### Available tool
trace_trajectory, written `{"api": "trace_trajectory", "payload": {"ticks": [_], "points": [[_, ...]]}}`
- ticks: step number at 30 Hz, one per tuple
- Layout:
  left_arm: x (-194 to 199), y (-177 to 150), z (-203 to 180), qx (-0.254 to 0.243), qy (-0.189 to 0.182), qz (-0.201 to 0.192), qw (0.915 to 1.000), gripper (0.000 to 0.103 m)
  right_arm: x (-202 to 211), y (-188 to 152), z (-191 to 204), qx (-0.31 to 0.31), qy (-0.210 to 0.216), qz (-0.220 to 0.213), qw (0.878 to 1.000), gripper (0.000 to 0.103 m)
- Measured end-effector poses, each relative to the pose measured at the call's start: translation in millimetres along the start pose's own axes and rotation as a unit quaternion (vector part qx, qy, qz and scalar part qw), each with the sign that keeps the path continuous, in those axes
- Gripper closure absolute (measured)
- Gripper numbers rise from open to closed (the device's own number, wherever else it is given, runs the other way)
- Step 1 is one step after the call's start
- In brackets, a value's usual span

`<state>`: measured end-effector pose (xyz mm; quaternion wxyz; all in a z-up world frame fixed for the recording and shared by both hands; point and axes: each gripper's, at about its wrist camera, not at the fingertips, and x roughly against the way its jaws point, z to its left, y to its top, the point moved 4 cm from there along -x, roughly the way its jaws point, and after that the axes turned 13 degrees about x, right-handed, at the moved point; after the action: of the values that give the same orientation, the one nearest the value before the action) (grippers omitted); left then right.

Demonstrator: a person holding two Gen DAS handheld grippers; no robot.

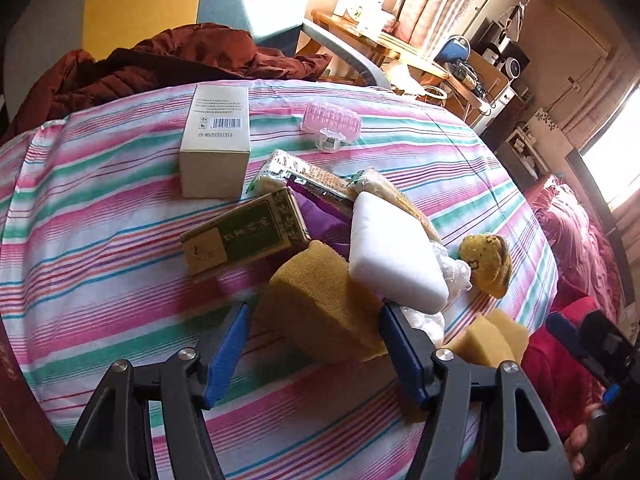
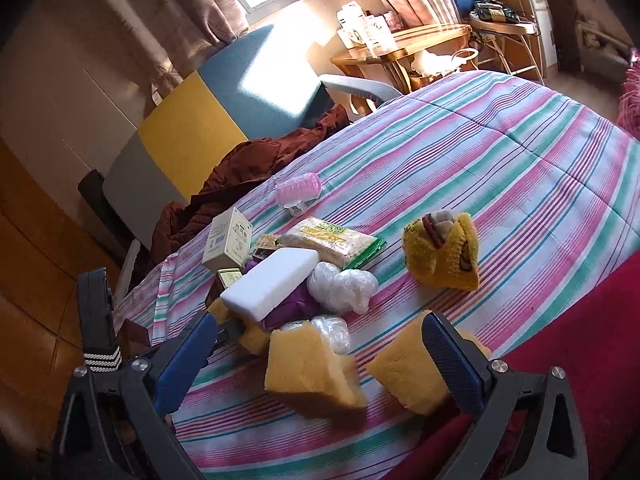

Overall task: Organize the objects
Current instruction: 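Grasp a yellow sponge with the left tool while the right tool grasps another sponge, then carry both yellow sponges over the gold tray and open both tools to drop them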

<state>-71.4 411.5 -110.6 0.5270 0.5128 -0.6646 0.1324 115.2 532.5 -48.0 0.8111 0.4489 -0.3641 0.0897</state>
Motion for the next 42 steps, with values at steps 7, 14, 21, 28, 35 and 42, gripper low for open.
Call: {"api": "trace_trajectory", "payload": {"ticks": [7, 14, 21, 28, 35, 42], "points": [[-4.7, -4.7, -0.1, 0.015, -0.011, 0.016, 0.9997, 0.033, -0.9, -1.0, 0.1, 0.001, -0.001, 0.004, 1.000, 0.000], [-5.3, -7.3, 3.1, 0.005, -0.037, 0.007, 0.9993, 0.051, -2.5, -1.9, 2.1, 0.004, -0.004, 0.009, 1.000, 0.000], [9.7, -20.4, 4.0, -0.021, -0.058, -0.001, 0.9981, 0.071, -5.3, -3.5, 1.2, 0.004, -0.007, 0.019, 1.000, 0.000], [29.5, -39.2, 6.4, -0.039, -0.065, -0.004, 0.9971, 0.073, -7.4, -4.1, 2.7, 0.009, -0.013, 0.025, 1.000, 0.000], [54.6, -54.1, 18.7, -0.023, -0.072, -0.018, 0.9969, 0.073, -21.5, -9.3, 15.6, 0.044, -0.009, 0.070, 0.997, 0.008], [80.3, -63.2, 25.3, -0.030, -0.075, -0.041, 0.9959, 0.073, -40.0, -21.3, 37.3, 0.109, -0.024, 0.127, 0.986, 0.025]]}}
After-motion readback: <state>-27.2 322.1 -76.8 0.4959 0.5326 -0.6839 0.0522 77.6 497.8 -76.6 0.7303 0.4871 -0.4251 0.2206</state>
